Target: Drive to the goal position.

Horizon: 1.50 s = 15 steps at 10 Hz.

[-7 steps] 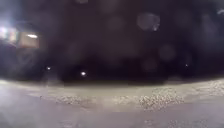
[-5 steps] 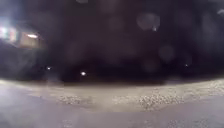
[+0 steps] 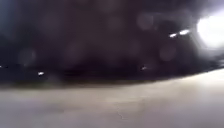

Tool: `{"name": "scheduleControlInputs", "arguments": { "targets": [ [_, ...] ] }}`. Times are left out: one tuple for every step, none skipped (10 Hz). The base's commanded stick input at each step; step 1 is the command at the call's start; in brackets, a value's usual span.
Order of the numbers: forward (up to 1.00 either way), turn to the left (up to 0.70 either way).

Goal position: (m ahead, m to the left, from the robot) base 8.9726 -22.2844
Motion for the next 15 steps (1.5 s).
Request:
{"name": "scheduleControlInputs", "arguments": {
  "targets": [
    [0.00,-0.70],
    [0.00,-0.70],
    [0.00,-0.70],
    [0.00,-0.70],
    [0.00,-0.70],
    [0.00,-0.70],
    [0.00,-0.70],
    [0.00,-0.70],
    [0.00,-0.70],
    [0.00,-0.69],
    [0.00,-0.67],
    [0.00,-0.02],
    [0.70,0.00],
    [0.70,0.00],
    [0.70,0.00]
  ]
}}
